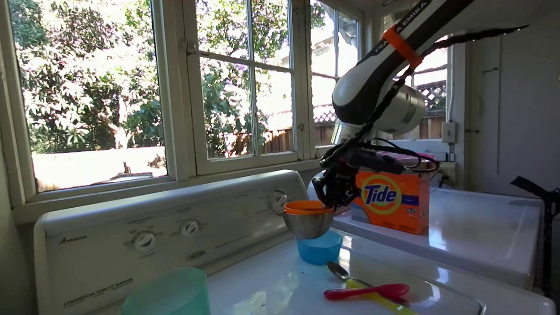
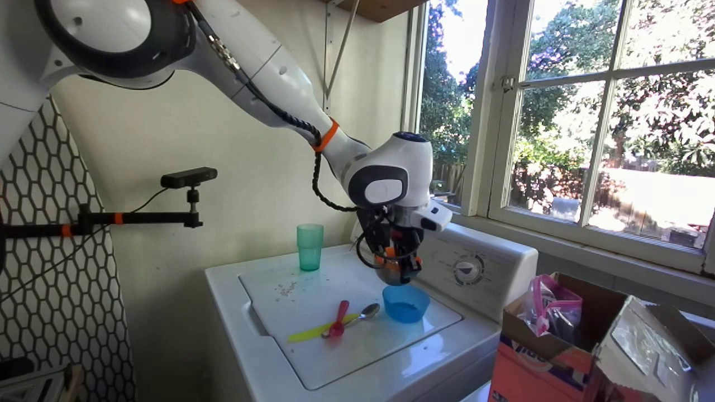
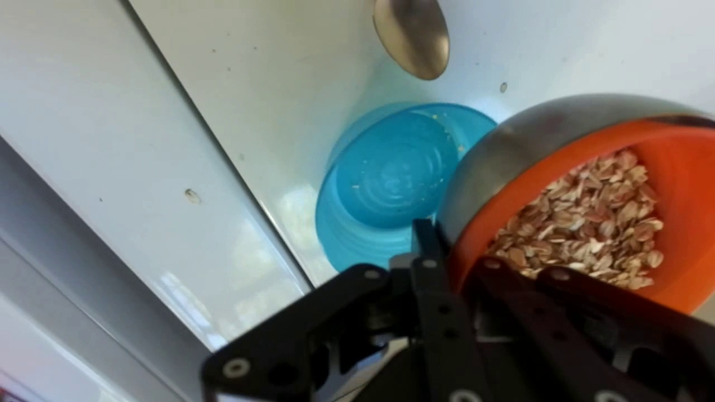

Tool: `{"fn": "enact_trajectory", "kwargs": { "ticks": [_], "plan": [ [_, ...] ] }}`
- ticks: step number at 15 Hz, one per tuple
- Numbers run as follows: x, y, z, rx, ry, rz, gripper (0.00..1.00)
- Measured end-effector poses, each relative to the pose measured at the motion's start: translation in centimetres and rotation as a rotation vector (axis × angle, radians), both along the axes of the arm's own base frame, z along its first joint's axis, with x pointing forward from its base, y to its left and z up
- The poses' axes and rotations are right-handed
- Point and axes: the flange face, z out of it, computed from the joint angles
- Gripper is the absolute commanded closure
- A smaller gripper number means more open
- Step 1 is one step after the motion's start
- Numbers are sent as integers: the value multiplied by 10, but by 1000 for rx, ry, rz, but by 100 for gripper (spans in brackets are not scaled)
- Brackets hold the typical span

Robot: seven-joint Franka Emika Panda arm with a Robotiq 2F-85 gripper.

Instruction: Open the lid of the box, then put the silver bowl in the blue bowl and move the bowls to the left

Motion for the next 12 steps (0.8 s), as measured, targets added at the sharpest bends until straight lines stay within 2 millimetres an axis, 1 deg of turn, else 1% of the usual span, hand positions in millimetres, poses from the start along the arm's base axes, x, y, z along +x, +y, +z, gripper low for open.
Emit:
{"fn": "enact_trajectory", "kwargs": {
  "ticks": [3,6,9,12],
  "plan": [
    [-12,-17,-8,13,14,-55,98],
    [-17,-31,-16,8,19,-98,98],
    [-18,-35,-16,8,19,-118,98],
    [-15,-33,-18,10,20,-121,98]
  ]
}}
